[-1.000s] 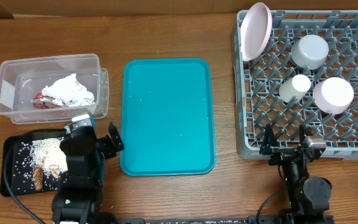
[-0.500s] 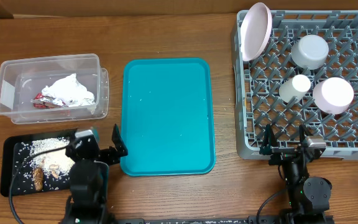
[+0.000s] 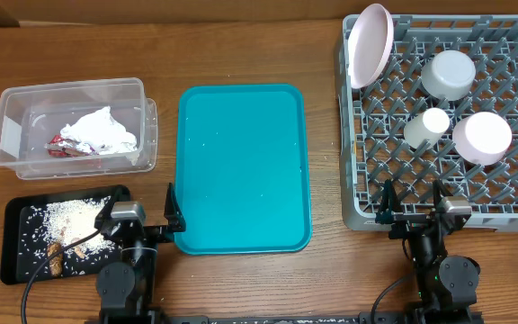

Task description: Sort waste into correct bins and load items into the dishwasher

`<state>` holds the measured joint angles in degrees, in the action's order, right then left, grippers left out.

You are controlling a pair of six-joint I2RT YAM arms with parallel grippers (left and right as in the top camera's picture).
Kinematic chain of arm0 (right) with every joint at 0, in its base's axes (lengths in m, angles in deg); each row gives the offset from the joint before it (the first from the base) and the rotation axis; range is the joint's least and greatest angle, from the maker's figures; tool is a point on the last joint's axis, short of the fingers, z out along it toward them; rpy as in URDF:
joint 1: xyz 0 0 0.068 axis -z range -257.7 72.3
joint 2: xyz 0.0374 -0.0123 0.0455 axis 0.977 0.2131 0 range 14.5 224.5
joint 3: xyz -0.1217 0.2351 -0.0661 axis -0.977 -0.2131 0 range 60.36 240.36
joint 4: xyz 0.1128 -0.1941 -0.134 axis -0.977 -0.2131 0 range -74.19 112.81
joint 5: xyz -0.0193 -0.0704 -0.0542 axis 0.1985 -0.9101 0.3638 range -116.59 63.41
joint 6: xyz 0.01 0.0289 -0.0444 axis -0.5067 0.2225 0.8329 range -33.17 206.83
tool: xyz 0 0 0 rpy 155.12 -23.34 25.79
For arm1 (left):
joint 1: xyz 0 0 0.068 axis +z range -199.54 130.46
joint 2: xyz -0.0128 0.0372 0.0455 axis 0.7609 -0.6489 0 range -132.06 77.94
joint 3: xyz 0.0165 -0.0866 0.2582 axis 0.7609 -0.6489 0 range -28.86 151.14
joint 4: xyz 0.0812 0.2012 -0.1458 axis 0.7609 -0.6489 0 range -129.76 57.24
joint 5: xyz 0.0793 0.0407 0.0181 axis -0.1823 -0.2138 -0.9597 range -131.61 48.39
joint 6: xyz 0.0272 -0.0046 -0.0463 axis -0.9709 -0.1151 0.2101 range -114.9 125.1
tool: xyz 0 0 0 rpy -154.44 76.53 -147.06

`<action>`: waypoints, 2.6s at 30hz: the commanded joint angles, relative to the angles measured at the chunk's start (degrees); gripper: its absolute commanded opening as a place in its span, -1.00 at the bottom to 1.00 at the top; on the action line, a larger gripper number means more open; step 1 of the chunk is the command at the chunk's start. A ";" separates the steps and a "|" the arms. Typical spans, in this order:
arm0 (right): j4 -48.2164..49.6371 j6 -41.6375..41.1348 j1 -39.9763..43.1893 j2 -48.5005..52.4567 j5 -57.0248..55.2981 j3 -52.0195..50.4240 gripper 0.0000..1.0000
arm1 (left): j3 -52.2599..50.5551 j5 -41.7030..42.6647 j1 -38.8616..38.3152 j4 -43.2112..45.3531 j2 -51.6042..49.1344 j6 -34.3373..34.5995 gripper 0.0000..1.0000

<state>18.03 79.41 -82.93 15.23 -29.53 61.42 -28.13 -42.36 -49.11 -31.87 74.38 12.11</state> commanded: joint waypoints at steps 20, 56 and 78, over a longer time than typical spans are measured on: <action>0.17 0.37 0.44 -0.57 0.28 -0.59 1.00 | -0.48 1.86 5.38 2.62 3.41 -4.92 1.00; 0.17 0.35 0.44 -0.57 0.28 -0.59 1.00 | -0.48 1.22 5.44 -5.31 3.34 -5.95 1.00; 0.17 0.37 0.44 -0.57 0.28 -0.59 1.00 | -0.48 1.22 5.44 -5.31 3.30 -5.92 1.00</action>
<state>18.06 79.41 -82.91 15.23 -29.53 61.42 -28.35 -40.94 -44.13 -37.12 77.10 7.63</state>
